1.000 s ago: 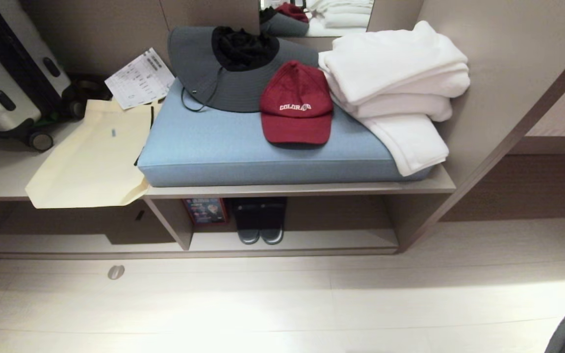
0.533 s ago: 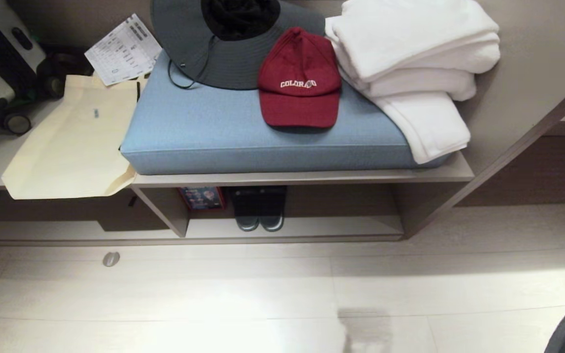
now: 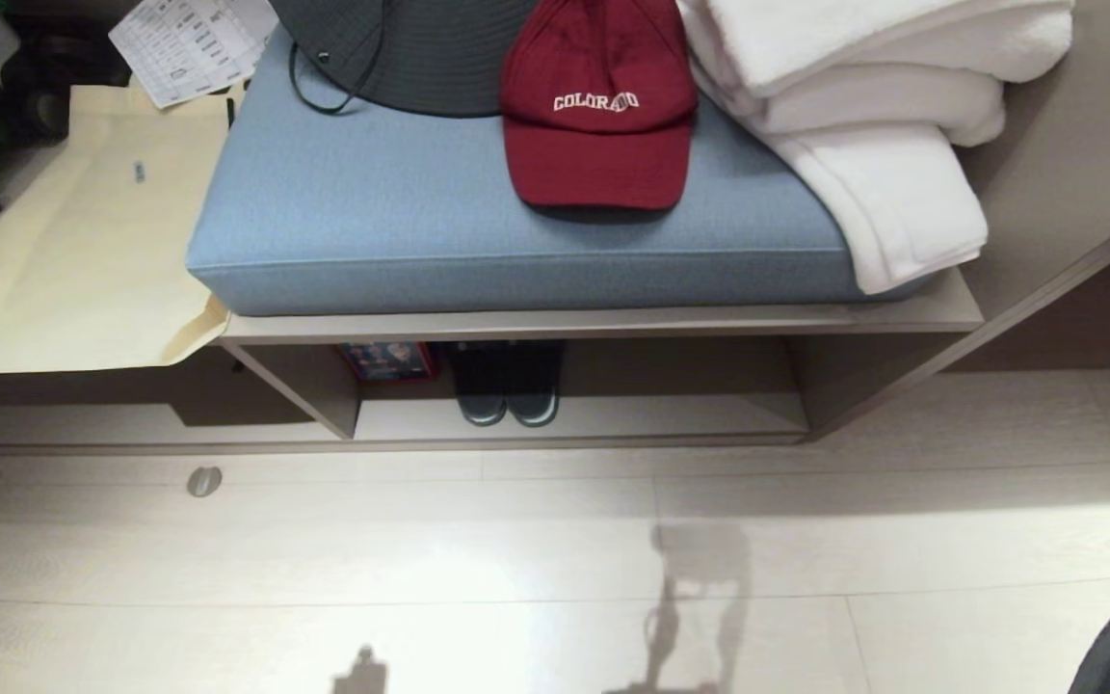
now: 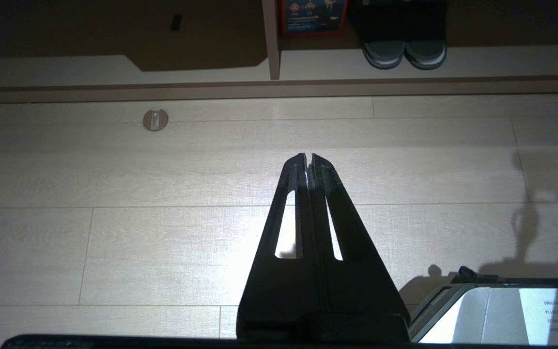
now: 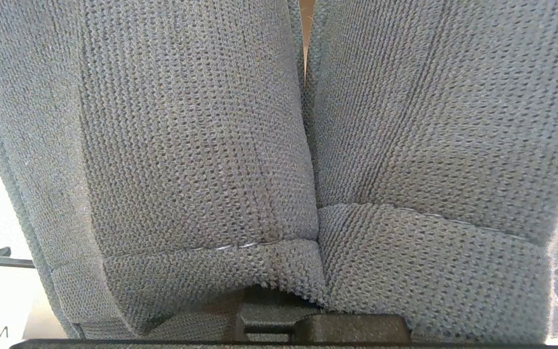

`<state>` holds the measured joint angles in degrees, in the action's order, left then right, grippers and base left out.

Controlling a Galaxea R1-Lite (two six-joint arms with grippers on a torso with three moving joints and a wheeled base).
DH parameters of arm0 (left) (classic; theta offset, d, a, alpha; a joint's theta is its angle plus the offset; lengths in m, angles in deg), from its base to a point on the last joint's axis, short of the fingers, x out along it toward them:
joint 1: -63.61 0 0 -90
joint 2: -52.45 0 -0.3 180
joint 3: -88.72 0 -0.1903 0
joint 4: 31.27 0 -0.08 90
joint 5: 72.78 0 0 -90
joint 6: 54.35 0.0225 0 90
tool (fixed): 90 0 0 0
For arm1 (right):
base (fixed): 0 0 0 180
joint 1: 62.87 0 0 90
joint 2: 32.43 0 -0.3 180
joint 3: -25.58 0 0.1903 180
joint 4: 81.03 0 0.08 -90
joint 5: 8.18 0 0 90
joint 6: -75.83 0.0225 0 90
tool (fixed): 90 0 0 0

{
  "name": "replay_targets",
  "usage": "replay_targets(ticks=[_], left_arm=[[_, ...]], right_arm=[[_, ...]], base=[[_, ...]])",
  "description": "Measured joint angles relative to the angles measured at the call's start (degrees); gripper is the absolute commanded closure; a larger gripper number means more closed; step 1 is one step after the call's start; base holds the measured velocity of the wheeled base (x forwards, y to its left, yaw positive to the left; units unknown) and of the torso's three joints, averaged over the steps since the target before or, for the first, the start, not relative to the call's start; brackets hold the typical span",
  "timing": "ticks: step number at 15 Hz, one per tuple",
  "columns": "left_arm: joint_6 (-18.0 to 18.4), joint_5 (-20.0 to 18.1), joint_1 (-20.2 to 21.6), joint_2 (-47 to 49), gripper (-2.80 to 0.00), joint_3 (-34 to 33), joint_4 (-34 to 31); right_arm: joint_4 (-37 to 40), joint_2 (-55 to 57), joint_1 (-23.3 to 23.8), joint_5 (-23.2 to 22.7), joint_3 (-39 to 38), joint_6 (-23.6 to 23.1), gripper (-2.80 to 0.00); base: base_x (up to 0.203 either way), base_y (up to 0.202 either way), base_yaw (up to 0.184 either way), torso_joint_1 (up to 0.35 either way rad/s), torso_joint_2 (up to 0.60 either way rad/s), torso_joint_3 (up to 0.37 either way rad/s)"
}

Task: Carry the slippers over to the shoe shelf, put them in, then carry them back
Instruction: Place the slippers into the shoe cabinet

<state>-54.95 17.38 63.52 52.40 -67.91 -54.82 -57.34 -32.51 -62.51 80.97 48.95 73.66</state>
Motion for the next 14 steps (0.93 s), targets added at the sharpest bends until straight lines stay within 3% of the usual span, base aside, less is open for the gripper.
replay_targets(ticks=[14], left_arm=[[0.00, -0.02, 0.00, -0.02, 0.00, 0.00, -0.03]], right_arm=[[0.01, 0.00, 0.05, 0.00, 0.00, 0.00, 0.00]], base=[[0.000, 0.000, 0.000, 0.003, 0.00, -0.198]])
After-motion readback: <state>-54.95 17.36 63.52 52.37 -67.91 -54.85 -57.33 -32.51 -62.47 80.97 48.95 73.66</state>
